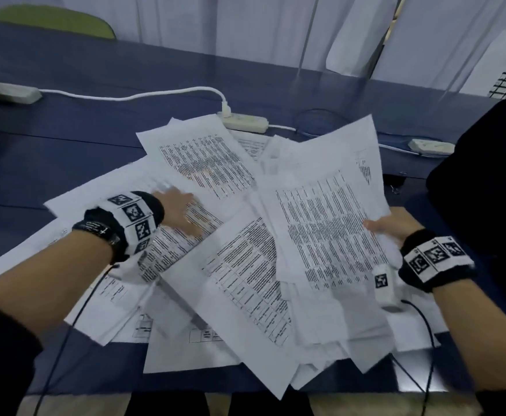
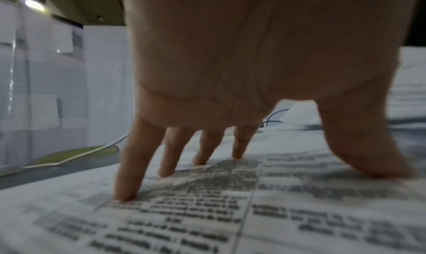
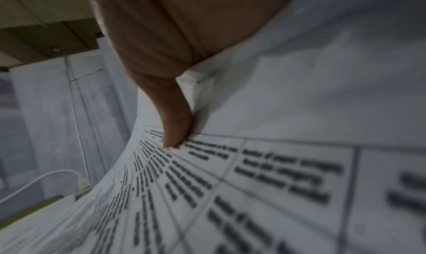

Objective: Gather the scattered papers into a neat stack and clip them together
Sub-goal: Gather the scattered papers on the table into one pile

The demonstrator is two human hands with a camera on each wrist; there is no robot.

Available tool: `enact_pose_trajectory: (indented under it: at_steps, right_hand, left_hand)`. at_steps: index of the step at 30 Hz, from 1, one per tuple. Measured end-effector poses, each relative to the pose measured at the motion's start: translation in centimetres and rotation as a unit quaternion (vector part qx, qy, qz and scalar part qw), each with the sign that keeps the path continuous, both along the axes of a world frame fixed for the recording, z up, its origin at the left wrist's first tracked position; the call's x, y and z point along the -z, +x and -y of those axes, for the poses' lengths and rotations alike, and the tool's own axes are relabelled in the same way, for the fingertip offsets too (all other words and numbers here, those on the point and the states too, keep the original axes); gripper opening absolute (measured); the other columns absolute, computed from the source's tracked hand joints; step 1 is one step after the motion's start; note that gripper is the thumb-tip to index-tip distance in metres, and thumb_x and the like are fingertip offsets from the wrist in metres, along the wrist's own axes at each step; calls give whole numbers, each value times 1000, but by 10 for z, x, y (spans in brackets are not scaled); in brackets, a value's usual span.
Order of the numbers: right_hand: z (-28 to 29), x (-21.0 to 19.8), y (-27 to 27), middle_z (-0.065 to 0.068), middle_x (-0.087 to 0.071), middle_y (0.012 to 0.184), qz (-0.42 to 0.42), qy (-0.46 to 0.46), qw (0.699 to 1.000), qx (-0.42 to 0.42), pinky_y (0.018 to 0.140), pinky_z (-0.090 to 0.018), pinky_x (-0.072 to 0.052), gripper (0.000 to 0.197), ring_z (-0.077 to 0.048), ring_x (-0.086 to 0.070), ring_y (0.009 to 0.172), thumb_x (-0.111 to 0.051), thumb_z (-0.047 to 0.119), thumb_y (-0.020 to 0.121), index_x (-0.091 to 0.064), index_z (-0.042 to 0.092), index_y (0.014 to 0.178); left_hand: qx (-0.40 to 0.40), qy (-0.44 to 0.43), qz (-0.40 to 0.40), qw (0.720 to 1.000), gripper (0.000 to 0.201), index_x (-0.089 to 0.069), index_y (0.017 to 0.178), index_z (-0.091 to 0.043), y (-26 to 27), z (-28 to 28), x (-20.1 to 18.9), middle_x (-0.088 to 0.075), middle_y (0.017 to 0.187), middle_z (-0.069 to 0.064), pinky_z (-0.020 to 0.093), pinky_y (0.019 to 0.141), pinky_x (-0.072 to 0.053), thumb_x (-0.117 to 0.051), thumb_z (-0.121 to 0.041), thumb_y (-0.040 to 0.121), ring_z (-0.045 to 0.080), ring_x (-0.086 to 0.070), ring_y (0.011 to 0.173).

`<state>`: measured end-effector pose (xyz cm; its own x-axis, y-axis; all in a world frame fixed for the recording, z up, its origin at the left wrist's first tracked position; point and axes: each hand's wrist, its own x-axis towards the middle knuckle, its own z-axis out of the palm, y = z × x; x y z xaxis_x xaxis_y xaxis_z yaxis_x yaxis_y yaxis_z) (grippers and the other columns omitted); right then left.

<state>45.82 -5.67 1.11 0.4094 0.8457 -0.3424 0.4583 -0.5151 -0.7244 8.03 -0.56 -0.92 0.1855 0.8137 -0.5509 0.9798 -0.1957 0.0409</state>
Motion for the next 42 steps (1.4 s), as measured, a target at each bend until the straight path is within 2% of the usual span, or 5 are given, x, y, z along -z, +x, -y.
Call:
enact_pose_trajectory:
  at_steps: [7, 19, 25, 35, 42]
  right_hand:
    - [-2, 2, -18, -12, -54, 131, -62, 15, 998, -29, 100, -38, -41, 73, -29, -54, 116, -75, 28, 73, -44, -1, 133]
    - [26, 9, -6, -16, -64, 111, -107, -15, 994, -24, 99, -43, -44, 52, -31, -60, 102, -73, 14, 75, -55, 0, 122]
    - [13, 12, -29, -19, -61, 122, -127, 2, 991, -36, 105, -50, -40, 43, -34, -58, 113, -62, 16, 85, -53, -1, 124]
    - [7, 14, -30, -14, -61, 124, -192, 93, 977, 6, 105, -50, -39, 60, -30, -59, 110, -73, 28, 73, -52, 5, 125]
    - [9, 1, -12, -9, -66, 115, -252, 98, 962, -29, 100, -41, -44, 69, -24, -62, 103, -81, 34, 65, -55, 6, 122]
  left_hand:
    - [2, 8, 276, 961, 62, -40, 138, -21, 19, 10, -10, -32, 152, 0, 30, 111, -24, -65, -8, 83, 19, -38, 134]
    - [-345, 95, 177, 917, 97, -8, 148, -6, -39, -11, -1, -29, 149, 23, 45, 107, -39, -70, -36, 80, 40, -37, 133]
    - [-380, 51, 334, 861, 78, -18, 144, -1, -38, -5, -5, -51, 70, 12, 27, 45, -43, -65, 0, 82, 22, -47, 55]
    - [-333, -85, 446, 826, 38, -45, 129, -2, -1, 18, -10, -52, 133, 16, 41, 101, -42, -42, 10, 92, 39, -53, 120]
    - [-337, -136, 448, 817, 11, -47, 93, 0, -17, 15, -14, -60, 89, 15, 37, 72, -53, -46, 10, 90, 27, -59, 81]
